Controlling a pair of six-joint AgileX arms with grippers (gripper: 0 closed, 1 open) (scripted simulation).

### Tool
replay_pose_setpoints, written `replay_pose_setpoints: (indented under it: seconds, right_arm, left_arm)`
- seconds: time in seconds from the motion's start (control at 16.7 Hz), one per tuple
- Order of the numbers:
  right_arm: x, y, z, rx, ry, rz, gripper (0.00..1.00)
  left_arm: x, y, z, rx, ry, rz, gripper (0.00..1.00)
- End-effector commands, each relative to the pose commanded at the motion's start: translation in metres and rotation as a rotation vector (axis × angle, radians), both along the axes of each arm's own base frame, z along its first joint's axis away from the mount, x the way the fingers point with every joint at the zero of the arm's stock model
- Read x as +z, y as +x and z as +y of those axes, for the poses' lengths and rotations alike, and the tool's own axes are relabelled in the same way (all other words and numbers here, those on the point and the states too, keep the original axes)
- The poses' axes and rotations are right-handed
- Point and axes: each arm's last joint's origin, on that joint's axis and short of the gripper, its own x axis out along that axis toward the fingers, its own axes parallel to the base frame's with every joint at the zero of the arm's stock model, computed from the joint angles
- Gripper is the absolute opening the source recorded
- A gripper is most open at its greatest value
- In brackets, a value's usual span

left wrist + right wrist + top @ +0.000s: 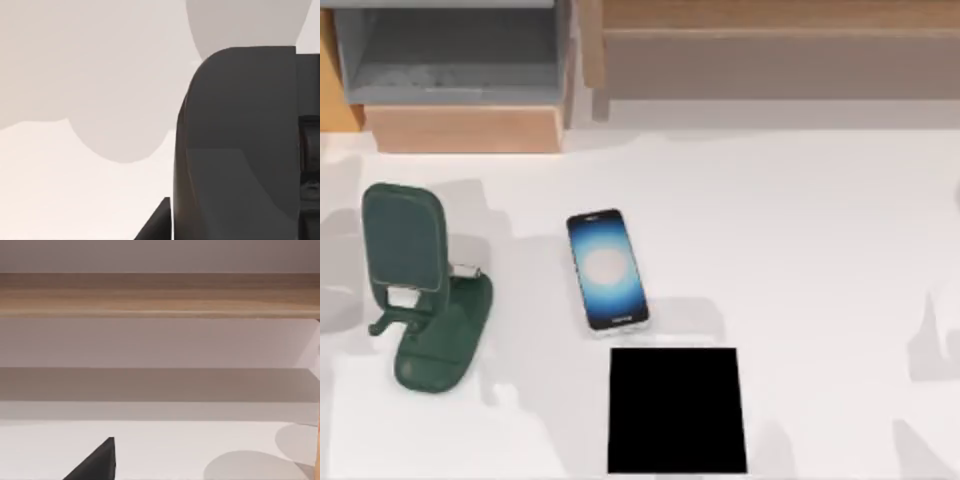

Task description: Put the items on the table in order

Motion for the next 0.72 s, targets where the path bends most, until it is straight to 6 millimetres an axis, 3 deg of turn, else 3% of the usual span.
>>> replay_pose_setpoints:
  seconds: [0.3, 0.48, 0.72]
  right_arm:
    - [0.000, 0.000, 0.000, 0.000, 0.000, 0.000, 1.00]
    - [0.000, 0.000, 0.000, 0.000, 0.000, 0.000, 1.00]
    - [0.000, 0.000, 0.000, 0.000, 0.000, 0.000, 1.00]
  left_arm:
    - [-0.009, 0.017, -0.049, 0.158, 0.022, -0.033, 0.00]
    - [-0.014, 0.024, -0.097, 0.293, 0.024, -0.066, 0.00]
    - [-0.018, 0.019, -0.177, 0.499, -0.001, -0.106, 0.00]
